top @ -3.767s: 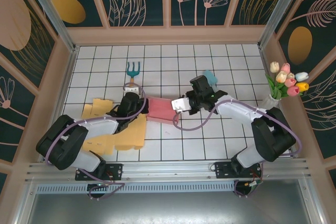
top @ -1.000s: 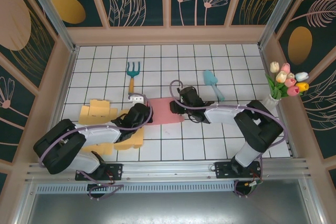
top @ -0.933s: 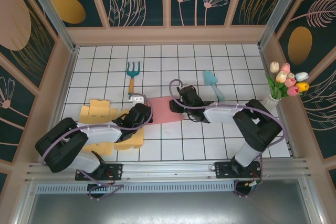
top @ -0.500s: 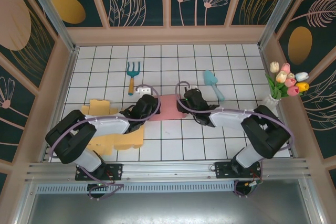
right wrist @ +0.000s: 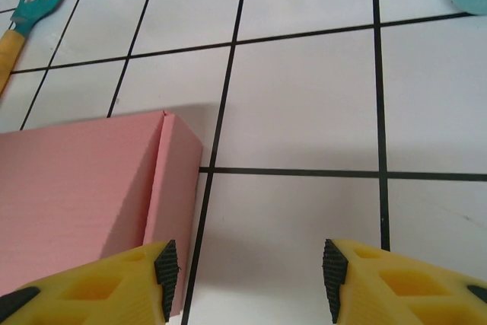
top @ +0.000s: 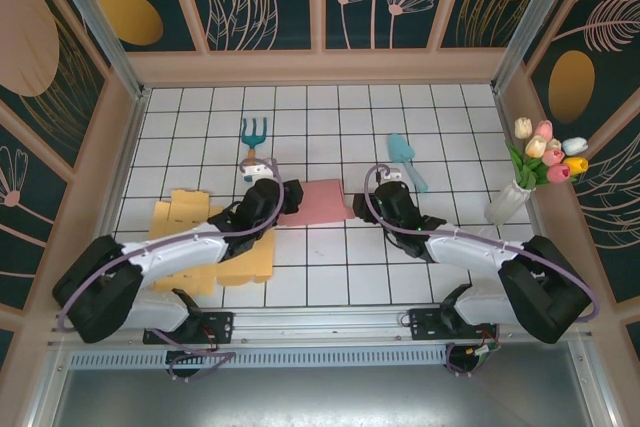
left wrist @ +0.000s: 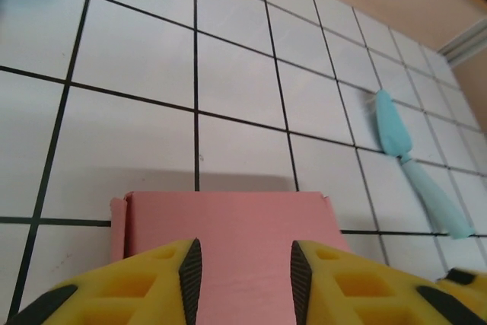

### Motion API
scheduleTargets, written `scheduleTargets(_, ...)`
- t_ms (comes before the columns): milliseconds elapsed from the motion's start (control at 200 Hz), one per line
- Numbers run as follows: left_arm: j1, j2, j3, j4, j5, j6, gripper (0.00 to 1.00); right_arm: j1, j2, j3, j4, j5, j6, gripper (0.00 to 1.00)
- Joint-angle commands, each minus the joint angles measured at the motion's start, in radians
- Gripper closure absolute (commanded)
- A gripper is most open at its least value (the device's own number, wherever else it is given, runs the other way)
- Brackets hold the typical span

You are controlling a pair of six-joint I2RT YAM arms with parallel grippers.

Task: Fold the paper box

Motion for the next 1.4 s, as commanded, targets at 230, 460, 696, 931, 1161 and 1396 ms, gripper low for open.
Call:
scheduleTargets(230, -0.005, -0.196, -0.121, -0.162, -0.066, -0.301, 0.24, 0.005, 0.022, -0.028, 0.090, -0.012, -0.004, 0.44)
scheduleTargets(460, -0.005, -0.180, -0.099, -0.162, -0.049, -0.225, 0.17, 0.012, 0.074, -0.043, 0.184, -0.053, -0.028, 0.44)
scheduleTargets(696, -0.005, 0.069, 0.009, -0.112, 0.059, -0.169, 0.19, 0.010, 0.211, 0.004, 0.254, -0.078, -0.049, 0.44)
scheduleTargets(931, -0.005, 0.241, 0.089, -0.176, 0.064, -0.246, 0.20, 0.012, 0.297, 0.015, 0.306, -0.118, -0.046, 0.43)
scheduleTargets(1161, -0.006, 0.324, 0.155, -0.225, 0.042, -0.207, 0.21, 0.015, 0.178, -0.023, 0.269, -0.078, -0.035, 0.43)
scheduleTargets(1396, -0.005, 0.430, 0.223, -0.230, 0.048, -0.136, 0.23, 0.013, 0.087, -0.017, 0.248, -0.059, -0.052, 0.42)
